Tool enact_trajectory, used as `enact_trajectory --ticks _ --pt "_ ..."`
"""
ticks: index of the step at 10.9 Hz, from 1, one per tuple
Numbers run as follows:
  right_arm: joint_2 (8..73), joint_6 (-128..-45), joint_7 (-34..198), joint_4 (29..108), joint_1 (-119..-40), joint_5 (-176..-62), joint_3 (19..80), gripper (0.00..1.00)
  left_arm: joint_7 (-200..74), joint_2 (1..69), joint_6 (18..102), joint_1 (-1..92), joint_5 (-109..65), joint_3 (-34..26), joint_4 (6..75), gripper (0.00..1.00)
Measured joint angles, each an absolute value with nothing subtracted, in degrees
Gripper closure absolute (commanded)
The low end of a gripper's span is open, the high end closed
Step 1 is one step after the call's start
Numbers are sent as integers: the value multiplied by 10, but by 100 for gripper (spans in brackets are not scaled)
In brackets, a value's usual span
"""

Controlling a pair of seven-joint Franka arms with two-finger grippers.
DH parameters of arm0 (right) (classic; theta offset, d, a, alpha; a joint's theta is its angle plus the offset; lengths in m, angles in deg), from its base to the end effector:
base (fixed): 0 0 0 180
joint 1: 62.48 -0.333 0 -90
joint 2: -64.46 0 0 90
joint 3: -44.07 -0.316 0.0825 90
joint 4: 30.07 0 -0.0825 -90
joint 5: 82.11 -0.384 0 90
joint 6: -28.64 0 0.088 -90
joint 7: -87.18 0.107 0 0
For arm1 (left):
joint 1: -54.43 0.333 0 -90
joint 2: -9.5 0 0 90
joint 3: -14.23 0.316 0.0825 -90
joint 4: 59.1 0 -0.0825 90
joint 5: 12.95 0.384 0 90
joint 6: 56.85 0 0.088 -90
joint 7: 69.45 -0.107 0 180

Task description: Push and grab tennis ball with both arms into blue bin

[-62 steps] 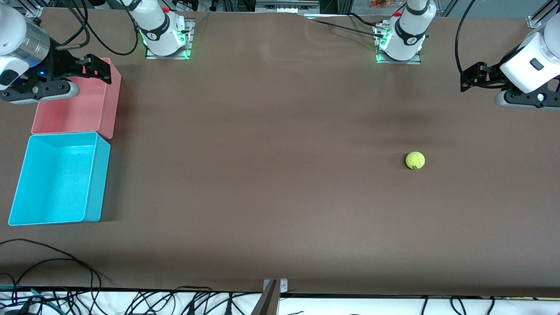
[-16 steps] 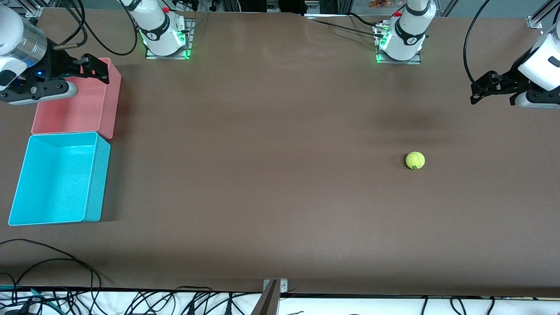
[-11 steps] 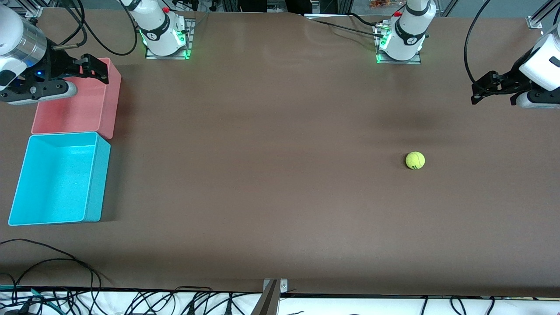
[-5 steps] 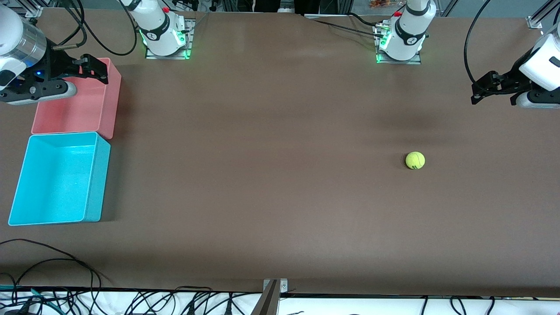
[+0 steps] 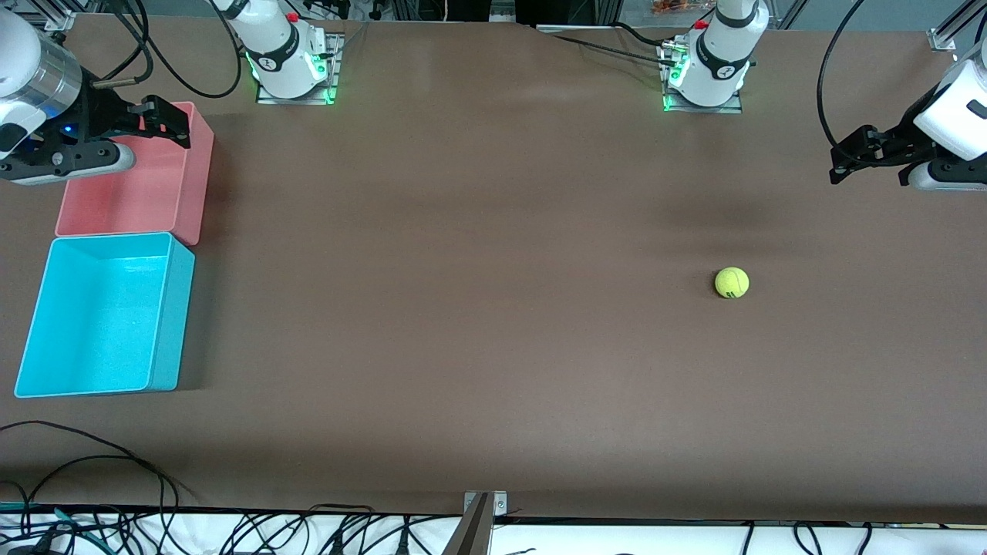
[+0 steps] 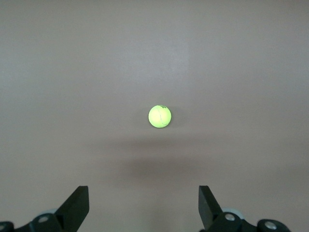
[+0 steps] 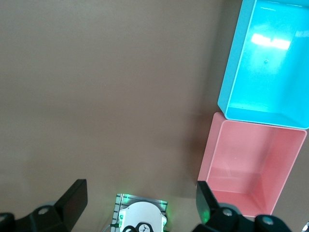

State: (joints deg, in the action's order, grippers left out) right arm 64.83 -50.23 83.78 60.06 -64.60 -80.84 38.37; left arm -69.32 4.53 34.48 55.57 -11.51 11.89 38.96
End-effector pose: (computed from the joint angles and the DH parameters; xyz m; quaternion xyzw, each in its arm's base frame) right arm 0.5257 0.0697 0.6120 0.9908 0.0962 -0.0944 0.0150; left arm 0.5273 -0.0093 0.6070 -0.9997 0.0097 0.0152 0.0145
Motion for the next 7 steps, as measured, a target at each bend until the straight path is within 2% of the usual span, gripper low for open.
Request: enact_trajectory --ticks 7 --pt "648 -503 838 601 -646 -801 384 0 -693 45 345 556 -115 119 390 0"
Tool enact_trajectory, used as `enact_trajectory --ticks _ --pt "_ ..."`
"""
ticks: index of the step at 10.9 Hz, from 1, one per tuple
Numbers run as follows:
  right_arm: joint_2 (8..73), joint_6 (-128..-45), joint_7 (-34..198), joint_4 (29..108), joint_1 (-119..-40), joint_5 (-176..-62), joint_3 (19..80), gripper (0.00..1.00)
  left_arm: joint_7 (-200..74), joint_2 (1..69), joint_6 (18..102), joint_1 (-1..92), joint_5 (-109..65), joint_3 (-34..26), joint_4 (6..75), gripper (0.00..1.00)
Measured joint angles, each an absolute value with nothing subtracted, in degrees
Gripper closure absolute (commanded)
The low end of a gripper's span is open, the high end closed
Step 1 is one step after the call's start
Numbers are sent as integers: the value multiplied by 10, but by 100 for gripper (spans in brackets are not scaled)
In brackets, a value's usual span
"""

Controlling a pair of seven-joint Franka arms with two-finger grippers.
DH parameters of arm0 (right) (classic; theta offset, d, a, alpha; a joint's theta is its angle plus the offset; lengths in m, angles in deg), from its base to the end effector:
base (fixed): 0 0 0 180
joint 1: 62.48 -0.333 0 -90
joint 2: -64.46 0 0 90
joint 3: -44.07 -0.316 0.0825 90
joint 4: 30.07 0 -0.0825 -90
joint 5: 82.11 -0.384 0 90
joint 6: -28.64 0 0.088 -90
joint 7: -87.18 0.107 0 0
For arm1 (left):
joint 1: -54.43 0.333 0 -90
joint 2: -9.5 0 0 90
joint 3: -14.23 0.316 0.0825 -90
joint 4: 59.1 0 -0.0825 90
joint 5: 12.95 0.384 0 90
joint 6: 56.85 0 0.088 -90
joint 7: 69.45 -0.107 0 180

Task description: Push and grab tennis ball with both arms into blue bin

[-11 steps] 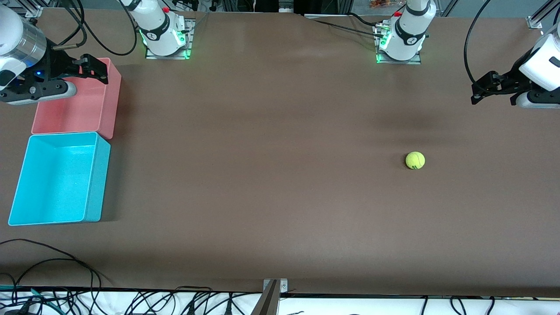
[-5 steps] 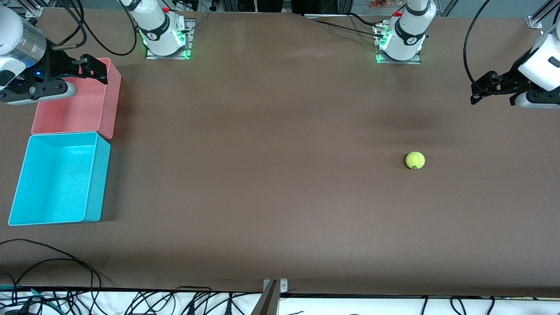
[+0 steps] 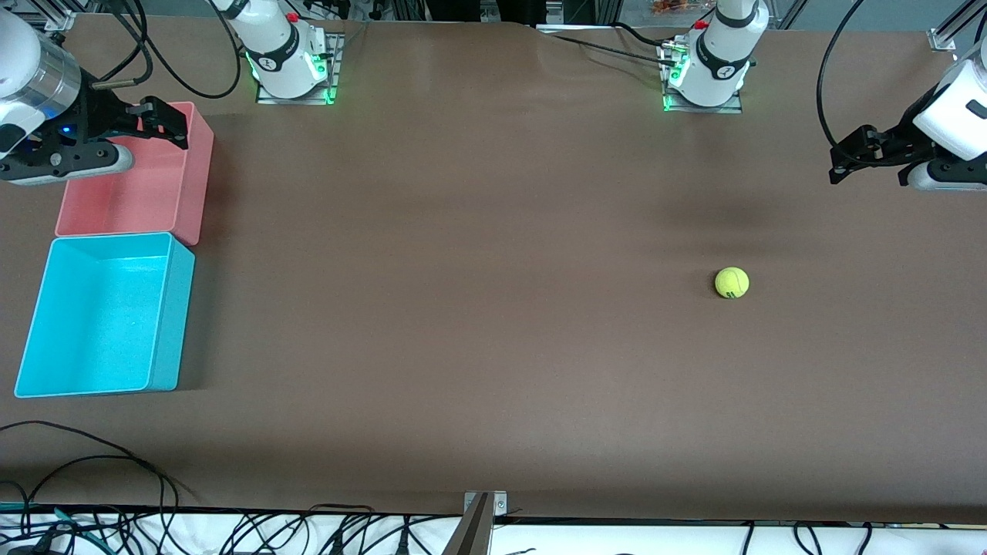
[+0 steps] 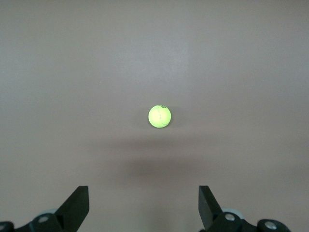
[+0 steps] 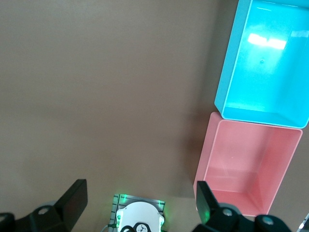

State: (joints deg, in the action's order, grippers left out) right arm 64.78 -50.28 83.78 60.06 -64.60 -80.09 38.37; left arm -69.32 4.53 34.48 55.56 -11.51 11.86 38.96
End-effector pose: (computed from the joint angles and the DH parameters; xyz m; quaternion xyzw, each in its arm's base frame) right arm 0.5263 0.0681 0.6116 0.9907 0.0956 -0.0941 0.0215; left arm 0.5273 -0.0097 0.6070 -0.9997 0.0101 0.0152 0.0145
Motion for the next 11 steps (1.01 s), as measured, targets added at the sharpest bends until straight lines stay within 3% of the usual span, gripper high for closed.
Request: enact_trajectory --ticks 11 --pt "647 -503 838 601 -645 -800 384 0 -693 56 352 556 -115 119 400 0"
